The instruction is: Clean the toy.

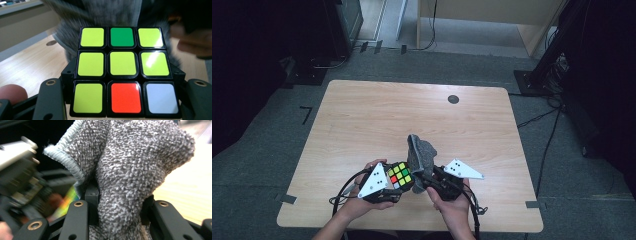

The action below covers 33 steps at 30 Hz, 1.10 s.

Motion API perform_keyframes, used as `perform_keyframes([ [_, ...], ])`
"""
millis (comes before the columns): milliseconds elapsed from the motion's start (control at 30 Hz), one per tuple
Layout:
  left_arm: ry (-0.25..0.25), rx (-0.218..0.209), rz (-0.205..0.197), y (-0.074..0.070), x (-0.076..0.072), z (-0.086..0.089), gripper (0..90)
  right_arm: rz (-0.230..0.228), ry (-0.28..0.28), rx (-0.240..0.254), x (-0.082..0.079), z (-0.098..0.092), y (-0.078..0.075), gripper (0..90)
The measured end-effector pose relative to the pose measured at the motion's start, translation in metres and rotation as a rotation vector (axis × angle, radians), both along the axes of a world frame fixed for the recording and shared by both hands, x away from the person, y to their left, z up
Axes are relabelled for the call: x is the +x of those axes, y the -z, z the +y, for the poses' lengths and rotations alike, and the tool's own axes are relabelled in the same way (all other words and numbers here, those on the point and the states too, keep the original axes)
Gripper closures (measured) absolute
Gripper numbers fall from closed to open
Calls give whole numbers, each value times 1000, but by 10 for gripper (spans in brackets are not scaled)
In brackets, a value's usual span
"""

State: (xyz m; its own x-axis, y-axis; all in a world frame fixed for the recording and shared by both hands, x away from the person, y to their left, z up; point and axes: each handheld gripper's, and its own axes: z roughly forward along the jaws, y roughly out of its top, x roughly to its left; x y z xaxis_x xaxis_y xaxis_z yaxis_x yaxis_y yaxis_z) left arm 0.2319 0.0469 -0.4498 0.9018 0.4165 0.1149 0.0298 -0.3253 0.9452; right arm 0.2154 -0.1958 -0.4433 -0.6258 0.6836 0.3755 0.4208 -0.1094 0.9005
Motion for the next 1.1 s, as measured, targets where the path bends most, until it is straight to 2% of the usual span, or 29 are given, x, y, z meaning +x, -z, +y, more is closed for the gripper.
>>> perform_keyframes([
  [133,-23,-47,21,-3,6,10,341,86,62,-51,12,-9,19,638],
  [167,-23,-47,21,-3,6,10,341,86,62,-51,12,-9,19,638],
  [200,-46,-57,35,-3,9,13,341,108,77,-108,16,-10,27,634],
  [267,-60,-67,48,-2,12,16,341,105,90,-204,20,-8,35,618],
  [300,-60,-67,48,-2,12,16,341,105,90,-204,20,-8,35,618],
  [333,-66,-75,54,-3,13,17,341,109,83,-276,23,-4,43,587],
  [467,-72,-86,63,-4,15,19,341,85,56,-381,26,4,52,443],
  [500,-72,-86,63,-4,15,19,341,85,56,-381,26,4,52,443],
  [600,-89,-95,76,-4,16,20,341,17,47,-384,23,6,48,366],
  [767,-112,-137,120,-7,22,26,341,-76,60,-387,20,3,38,313],
  [900,-130,-158,138,-12,26,31,341,-165,75,-345,15,0,27,304],
  [933,-130,-158,138,-12,26,31,340,-165,75,-345,15,0,27,304],
  [967,-132,-169,146,-15,27,33,341,-208,65,-324,12,1,21,296],
  [1000,-130,-175,152,-17,27,33,340,-228,55,-316,10,2,18,294],
  [1100,-131,-171,159,-21,27,30,340,-290,2,-323,4,13,16,278],
])
